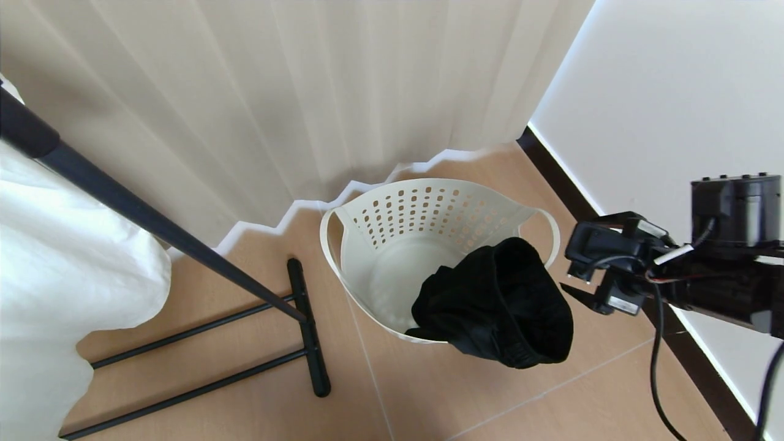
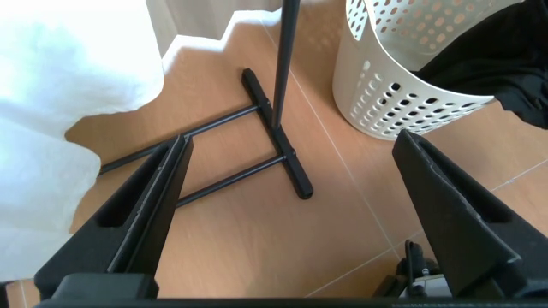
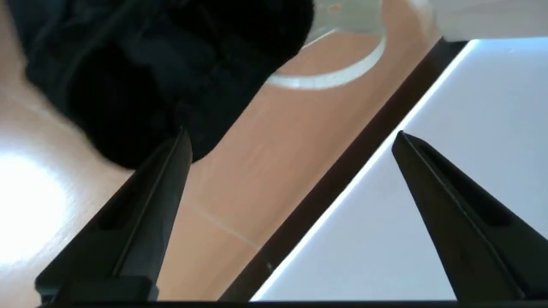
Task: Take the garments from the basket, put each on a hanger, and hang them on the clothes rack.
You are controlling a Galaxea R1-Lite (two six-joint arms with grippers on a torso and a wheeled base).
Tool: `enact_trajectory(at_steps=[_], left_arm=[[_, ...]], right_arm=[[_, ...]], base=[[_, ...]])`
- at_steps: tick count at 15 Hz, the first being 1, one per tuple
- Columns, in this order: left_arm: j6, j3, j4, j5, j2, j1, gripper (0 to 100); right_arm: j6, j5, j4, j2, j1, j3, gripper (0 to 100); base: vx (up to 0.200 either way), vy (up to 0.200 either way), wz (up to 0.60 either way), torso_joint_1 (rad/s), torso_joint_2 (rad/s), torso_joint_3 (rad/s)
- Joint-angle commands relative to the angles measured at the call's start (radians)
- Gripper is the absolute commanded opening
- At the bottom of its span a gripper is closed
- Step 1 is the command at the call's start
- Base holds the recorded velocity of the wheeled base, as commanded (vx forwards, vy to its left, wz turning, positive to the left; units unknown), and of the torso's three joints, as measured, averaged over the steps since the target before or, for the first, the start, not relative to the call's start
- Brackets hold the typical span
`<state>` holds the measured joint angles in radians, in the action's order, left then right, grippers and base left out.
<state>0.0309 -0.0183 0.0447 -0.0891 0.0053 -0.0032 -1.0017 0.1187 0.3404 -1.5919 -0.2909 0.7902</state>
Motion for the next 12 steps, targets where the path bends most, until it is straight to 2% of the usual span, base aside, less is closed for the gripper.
enact_trajectory(at_steps=[1,5,10,12], left_arm=[[0.000,0.000,0.000,0.000,0.001,0.000,100],[0.000,0.000,0.000,0.000,0.001,0.000,100],[-0.002,0.000,0.000,0.000,0.001,0.002,100],[-0.002,0.000,0.000,0.000,0.001,0.000,100]], right_arm=[[-0.005,0.038,0.038,-0.164,-0.030,0.095,100],[0.000,0.070,0.052,-0.261,-0.033,0.202,100],[0.002,0.081,0.058,-0.358,-0.034,0.264,100],[0.002,0.088,0.114,-0.415,-0.033,0.293,100]], base=[[0.000,0.000,0.00,0.000,0.00,0.000],[0.000,0.000,0.00,0.000,0.00,0.000],[0.000,0.000,0.00,0.000,0.00,0.000],[0.000,0.000,0.00,0.000,0.00,0.000]])
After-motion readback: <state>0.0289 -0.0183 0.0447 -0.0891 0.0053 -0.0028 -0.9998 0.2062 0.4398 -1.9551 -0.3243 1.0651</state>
